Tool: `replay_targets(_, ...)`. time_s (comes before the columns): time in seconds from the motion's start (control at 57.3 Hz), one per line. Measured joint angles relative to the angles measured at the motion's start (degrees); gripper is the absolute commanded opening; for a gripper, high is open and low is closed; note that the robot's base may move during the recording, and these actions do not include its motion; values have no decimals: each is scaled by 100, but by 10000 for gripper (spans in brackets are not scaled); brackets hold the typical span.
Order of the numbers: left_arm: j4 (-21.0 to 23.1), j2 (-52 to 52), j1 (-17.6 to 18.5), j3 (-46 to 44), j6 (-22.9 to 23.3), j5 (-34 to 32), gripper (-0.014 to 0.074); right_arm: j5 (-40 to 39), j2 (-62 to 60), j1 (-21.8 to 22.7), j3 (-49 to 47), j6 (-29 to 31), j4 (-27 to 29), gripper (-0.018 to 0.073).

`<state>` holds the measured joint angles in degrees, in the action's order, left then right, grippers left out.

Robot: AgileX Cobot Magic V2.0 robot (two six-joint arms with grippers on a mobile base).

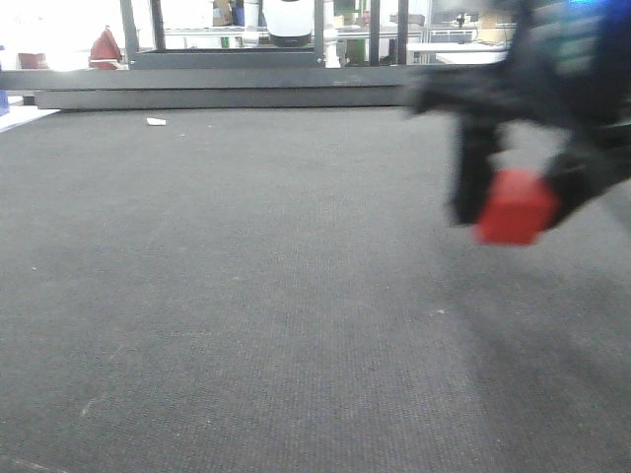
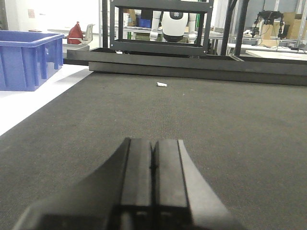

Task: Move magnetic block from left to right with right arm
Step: 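Close the right gripper on the red cube and lift it, then hold the cube in the right gripper and back away from the table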

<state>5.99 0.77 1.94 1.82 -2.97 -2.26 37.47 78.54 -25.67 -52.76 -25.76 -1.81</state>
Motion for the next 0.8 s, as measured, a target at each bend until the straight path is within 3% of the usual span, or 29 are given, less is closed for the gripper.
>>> replay_targets(0.244, 0, 0, 0, 0, 0, 0, -126, -998, -1599, 1322, 1241, 1707, 181, 223)
replay_targets(0.349, 0, 0, 0, 0, 0, 0, -126, -1507, -2258, 1766, 1689, 2181, 181, 223)
replay_targets(0.611, 0, 0, 0, 0, 0, 0, -126, -2789, -3757, 2165, 2554, 2412, 181, 223)
replay_targets(0.803, 0, 0, 0, 0, 0, 0, -126, -2982, -4784, 2179, 2855, 2435, 181, 223)
